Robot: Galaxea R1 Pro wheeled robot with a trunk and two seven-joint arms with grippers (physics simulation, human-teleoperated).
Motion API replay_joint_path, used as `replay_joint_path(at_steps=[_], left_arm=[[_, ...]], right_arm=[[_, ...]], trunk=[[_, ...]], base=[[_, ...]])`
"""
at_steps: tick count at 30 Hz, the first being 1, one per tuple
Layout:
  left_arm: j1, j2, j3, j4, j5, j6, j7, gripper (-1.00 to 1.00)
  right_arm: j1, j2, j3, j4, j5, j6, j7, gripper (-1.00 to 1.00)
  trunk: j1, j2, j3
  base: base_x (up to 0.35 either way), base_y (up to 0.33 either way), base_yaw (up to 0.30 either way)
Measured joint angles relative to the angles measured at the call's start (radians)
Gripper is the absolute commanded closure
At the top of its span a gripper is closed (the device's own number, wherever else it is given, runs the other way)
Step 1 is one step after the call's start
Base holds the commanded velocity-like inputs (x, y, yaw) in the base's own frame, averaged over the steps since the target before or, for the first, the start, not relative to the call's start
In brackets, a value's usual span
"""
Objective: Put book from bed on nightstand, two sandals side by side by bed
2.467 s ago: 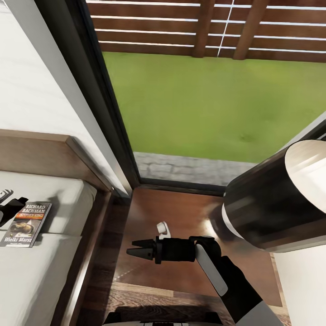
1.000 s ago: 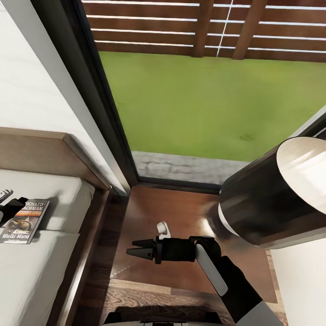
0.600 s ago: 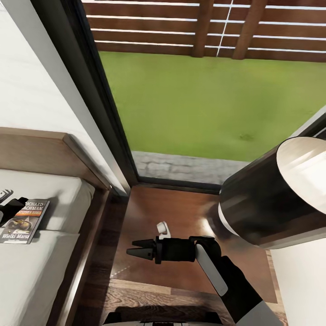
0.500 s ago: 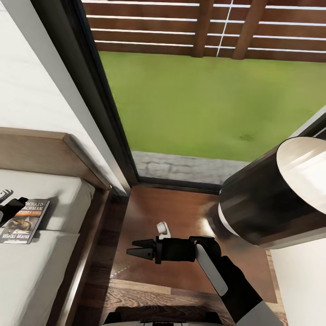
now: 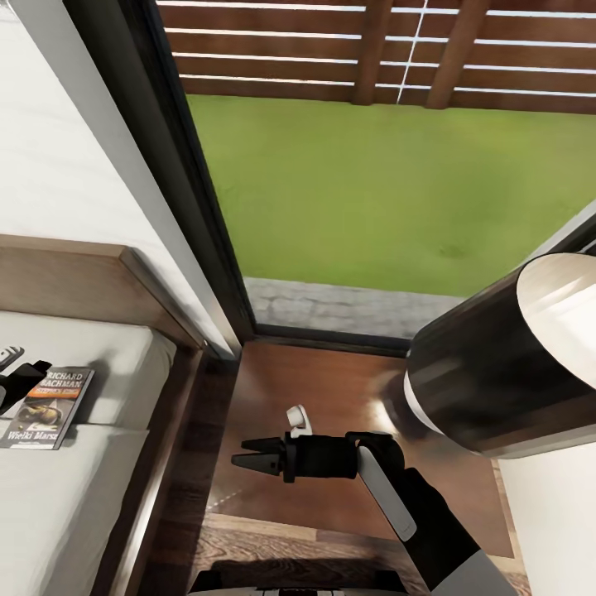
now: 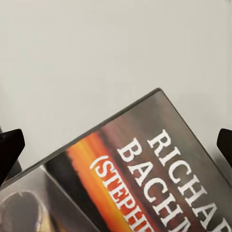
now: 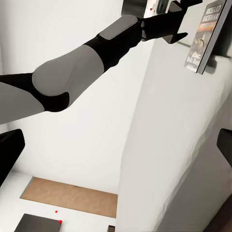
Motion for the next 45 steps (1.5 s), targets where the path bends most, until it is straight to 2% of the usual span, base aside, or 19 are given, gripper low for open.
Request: replay_joint_path(at_steps=[45], left_arm=[[0.0, 0.0, -0.001, 0.0, 0.0, 0.0, 0.0, -1.0]], right_arm=[[0.0, 0.0, 0.0, 0.0, 0.0, 0.0, 0.0, -1.0]], trunk=[[0.004, -0.007, -0.003]], base=[[0.0, 0.0, 0.0]])
